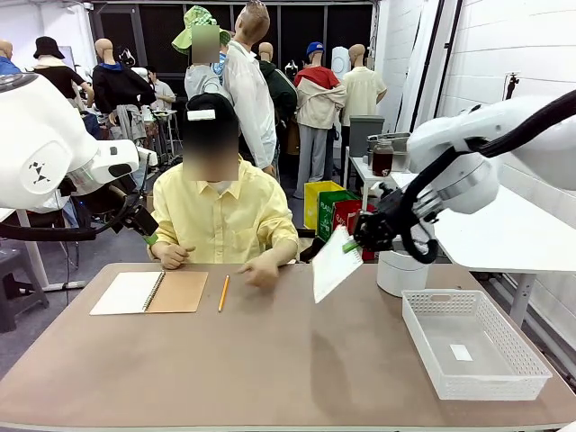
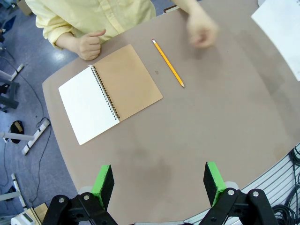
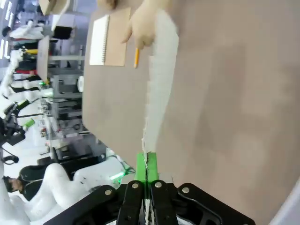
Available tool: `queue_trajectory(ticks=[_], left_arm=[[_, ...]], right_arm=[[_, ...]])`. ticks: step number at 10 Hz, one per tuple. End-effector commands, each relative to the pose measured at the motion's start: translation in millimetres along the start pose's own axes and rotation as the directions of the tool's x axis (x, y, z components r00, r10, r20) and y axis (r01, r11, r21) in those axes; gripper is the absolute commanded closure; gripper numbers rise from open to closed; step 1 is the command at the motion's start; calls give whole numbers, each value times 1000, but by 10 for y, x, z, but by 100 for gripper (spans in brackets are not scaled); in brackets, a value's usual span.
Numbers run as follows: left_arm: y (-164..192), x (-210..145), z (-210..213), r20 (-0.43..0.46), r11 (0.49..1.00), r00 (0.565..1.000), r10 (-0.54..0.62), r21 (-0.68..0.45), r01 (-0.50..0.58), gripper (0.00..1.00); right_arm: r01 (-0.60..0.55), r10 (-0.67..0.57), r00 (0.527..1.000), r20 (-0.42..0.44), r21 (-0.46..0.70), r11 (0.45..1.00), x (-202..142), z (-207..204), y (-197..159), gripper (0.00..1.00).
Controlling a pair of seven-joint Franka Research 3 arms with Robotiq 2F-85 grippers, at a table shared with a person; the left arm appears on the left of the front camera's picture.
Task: Sort the paper based on its condition.
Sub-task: If a person hands you a paper, place it in the Organizing basket , and if it's crumpled, put it in the Trash can.
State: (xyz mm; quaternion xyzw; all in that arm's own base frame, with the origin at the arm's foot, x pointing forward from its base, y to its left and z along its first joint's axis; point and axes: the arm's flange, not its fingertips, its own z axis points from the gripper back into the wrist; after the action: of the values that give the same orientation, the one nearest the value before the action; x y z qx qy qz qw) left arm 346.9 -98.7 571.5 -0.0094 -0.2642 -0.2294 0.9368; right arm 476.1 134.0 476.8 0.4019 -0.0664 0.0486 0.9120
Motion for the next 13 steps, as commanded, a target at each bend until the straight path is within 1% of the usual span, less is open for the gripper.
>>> queue_trajectory(ticks=[1, 2, 5, 8, 11, 12, 13], left_arm=[[13, -3, 5, 0, 1000, 1000, -2, 4, 2, 0], [13, -3, 5, 0, 1000, 1000, -2, 4, 2, 0], [13, -3, 5, 0, 1000, 1000, -2, 4, 2, 0], [13, -3, 5, 0, 1000, 1000, -2, 4, 2, 0], [13, -3, 5, 0, 1000, 1000, -2, 4, 2, 0], [13, -3, 5, 0, 1000, 1000, -2, 4, 2, 0], [13, -3, 5, 0, 1000, 1000, -2, 4, 2, 0]], right_arm=[[-38, 39, 999, 0, -64, 997, -146, 231, -52, 100], [-58, 58, 998, -8, -101, 993, -196, 346, -79, 100], [-65, 64, 998, -12, -193, 979, -425, 787, -274, 100], [-92, 88, 996, -25, -260, 961, -628, 1073, -713, 100], [-117, 109, 993, -43, -308, 944, -737, 1142, -1117, 100], [-135, 126, 991, -50, -307, 942, -762, 1154, -1237, 100], [-139, 131, 990, -46, -334, 932, -771, 1159, -1350, 100]])
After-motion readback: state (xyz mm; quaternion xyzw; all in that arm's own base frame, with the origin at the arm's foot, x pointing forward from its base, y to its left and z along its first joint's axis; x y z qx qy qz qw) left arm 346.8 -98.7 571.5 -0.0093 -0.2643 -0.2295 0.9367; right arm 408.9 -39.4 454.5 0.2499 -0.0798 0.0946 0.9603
